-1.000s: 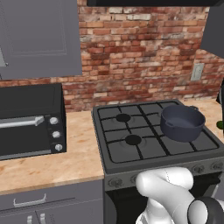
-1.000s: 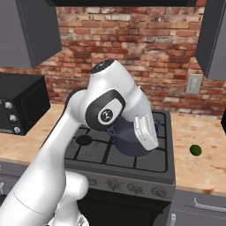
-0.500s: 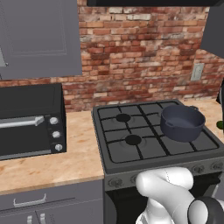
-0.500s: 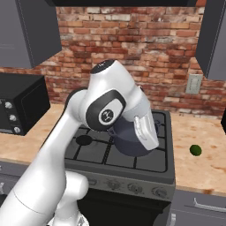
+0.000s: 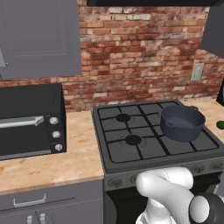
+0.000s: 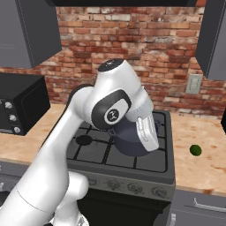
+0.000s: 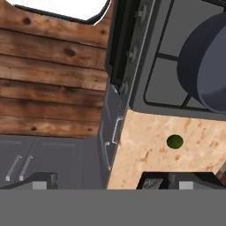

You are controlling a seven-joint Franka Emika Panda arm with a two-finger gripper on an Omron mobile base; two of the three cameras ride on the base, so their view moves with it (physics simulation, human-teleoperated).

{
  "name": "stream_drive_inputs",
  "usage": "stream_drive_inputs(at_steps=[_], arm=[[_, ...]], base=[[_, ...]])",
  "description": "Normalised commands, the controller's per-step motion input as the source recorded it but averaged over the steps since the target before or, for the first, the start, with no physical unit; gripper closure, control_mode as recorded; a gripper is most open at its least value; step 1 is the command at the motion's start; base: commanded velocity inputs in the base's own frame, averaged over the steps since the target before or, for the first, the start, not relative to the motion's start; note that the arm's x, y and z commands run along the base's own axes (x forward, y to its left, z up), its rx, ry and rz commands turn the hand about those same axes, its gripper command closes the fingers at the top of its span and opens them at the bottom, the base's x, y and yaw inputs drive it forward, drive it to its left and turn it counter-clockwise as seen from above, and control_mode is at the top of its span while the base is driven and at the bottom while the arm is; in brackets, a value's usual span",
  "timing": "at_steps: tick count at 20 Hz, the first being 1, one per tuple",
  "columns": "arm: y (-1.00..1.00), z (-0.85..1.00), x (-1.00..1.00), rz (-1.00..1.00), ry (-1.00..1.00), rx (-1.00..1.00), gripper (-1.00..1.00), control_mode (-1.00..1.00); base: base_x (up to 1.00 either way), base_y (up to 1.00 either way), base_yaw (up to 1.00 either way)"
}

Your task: Turn on the burner for the pot on the stove. Wait thirty seconds for the pot to heat up. Then add the lime to the pot.

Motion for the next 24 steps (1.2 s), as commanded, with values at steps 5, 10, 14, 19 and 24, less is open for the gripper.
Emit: stream_drive_inputs(at_steps=[5, 10, 14, 19, 24], arm=[[0.00, -0.03, 0.00, 0.00, 0.00, 0.08, -1.00, -1.00], [0.00, -0.02, 0.00, 0.00, -0.07, 0.00, -1.00, -1.00], [0.00, -0.02, 0.05, 0.00, -0.08, 0.00, -1.00, -1.00], [0.00, -0.12, 0.15, 0.00, -0.02, 0.00, -1.00, -1.00], [0.00, -0.01, 0.19, 0.03, 0.00, 0.01, -1.00, -1.00]], base=[[0.00, 0.00, 0.00], [0.00, 0.00, 0.00], [0.00, 0.00, 0.00], [0.00, 0.00, 0.00], [0.00, 0.00, 0.00]])
